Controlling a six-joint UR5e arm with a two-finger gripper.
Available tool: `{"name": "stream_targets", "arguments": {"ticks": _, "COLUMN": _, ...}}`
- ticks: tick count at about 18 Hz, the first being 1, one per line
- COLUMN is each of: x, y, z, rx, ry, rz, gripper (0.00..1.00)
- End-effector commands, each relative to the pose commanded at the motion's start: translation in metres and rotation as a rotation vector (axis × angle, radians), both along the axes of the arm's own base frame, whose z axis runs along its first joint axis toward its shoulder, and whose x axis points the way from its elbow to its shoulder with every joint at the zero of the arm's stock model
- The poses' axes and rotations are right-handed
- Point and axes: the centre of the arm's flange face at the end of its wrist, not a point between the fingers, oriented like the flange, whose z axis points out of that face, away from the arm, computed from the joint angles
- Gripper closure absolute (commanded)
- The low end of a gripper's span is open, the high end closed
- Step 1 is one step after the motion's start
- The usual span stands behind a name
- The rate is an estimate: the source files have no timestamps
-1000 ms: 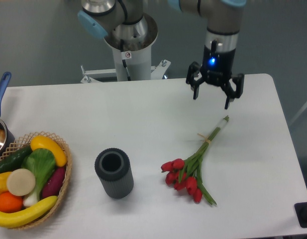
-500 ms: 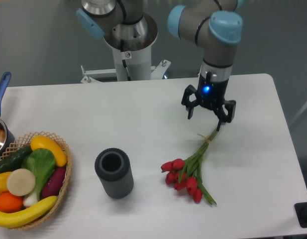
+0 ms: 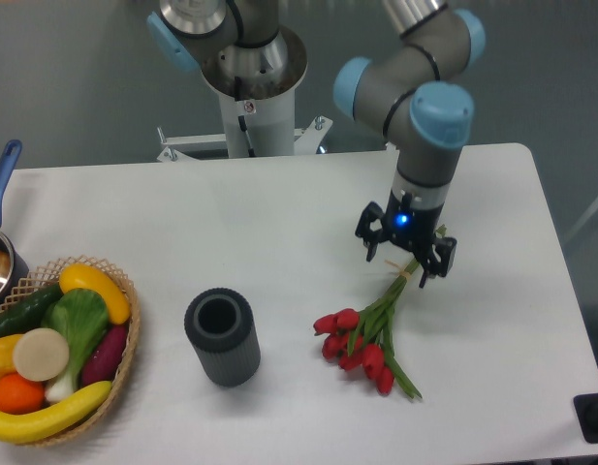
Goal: Pick up the flowers from the table
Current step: 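Lower the gripper around the tulip stems just below the twine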
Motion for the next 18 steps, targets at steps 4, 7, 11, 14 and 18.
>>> {"name": "stream_targets", "arguments": {"ticks": 4, "x": -0.007, "y": 0.01, "z": -0.023, "rx": -0.01, "ry": -0.026, "rz": -0.01, "gripper": 0.0}}
{"name": "stream_targets", "arguments": {"ticks": 7, "x": -0.003, "y": 0.012, "z": -0.035, "rx": -0.019, "ry": -0.04, "rz": -0.017, "gripper": 0.0}}
{"name": "stream_targets", "arguments": {"ticks": 11, "x": -0.002, "y": 0.018, "z": -0.046, "rx": -0.027, "ry": -0.055, "rz": -0.026, "gripper": 0.0}}
{"name": "stream_targets", "arguments": {"ticks": 14, "x": 0.001, "y": 0.017, "z": -0.051, "rx": -0.032, "ry": -0.064, "rz": -0.028, "gripper": 0.0}}
{"name": "stream_targets", "arguments": {"ticks": 18, "x": 0.005, "y": 0.016, "z": -0.055, "rx": -0.036, "ry": -0.072, "rz": -0.029, "gripper": 0.0}}
